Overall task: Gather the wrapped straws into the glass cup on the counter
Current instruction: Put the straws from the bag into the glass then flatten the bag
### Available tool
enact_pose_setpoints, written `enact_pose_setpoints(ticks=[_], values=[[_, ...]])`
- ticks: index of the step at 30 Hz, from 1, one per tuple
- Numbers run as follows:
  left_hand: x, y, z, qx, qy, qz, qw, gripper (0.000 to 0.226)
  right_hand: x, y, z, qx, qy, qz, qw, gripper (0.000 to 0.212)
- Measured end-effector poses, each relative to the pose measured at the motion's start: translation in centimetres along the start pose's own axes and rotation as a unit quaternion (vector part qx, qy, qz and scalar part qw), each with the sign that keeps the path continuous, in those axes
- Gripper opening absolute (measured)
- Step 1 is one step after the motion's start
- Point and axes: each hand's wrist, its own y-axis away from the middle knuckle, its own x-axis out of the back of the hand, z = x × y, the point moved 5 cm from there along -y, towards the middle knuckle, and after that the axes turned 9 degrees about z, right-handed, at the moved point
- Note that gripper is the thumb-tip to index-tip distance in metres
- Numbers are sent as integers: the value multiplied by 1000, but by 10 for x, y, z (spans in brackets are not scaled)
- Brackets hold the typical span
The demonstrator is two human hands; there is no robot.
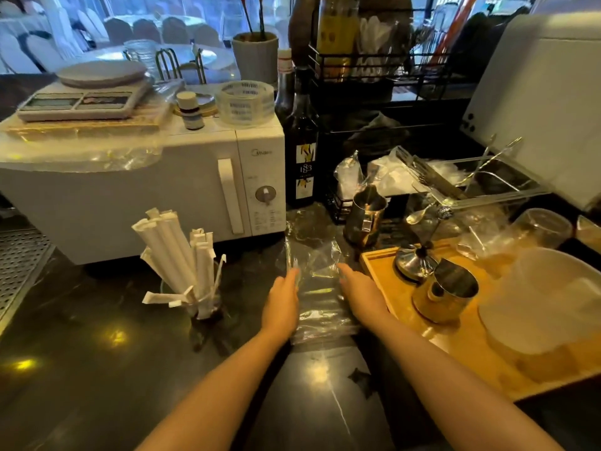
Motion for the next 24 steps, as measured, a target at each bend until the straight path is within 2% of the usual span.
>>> enact_pose_setpoints(ticks=[4, 6, 8, 9, 11, 14, 17, 24], values=[[-13, 4, -6, -15, -158, -32, 987, 34, -9, 1, 8, 42, 143, -29, 988, 36], [-17, 5, -9, -23, -220, -29, 975, 39, -7, 1, 9, 28, 149, -18, 988, 35], [-21, 4, -14, -43, -272, -41, 961, 49, -11, 0, 8, 60, 162, 7, 985, 33], [-24, 4, -17, -46, -285, -58, 956, 52, -16, 0, 8, 67, 164, -15, 984, 29], [-27, 4, -22, -55, -294, -84, 951, 55, -19, -1, 11, 59, 183, -74, 978, 32], [-30, 1, -25, -60, -292, -105, 949, 56, -21, -1, 11, 115, 218, -63, 967, 55], [-28, 0, -28, -59, -289, -119, 948, 58, -25, -4, 17, 107, 215, -109, 965, 58], [-16, -7, -28, -42, -282, -162, 945, 62, -23, -10, 16, 88, 233, -138, 959, 64]])
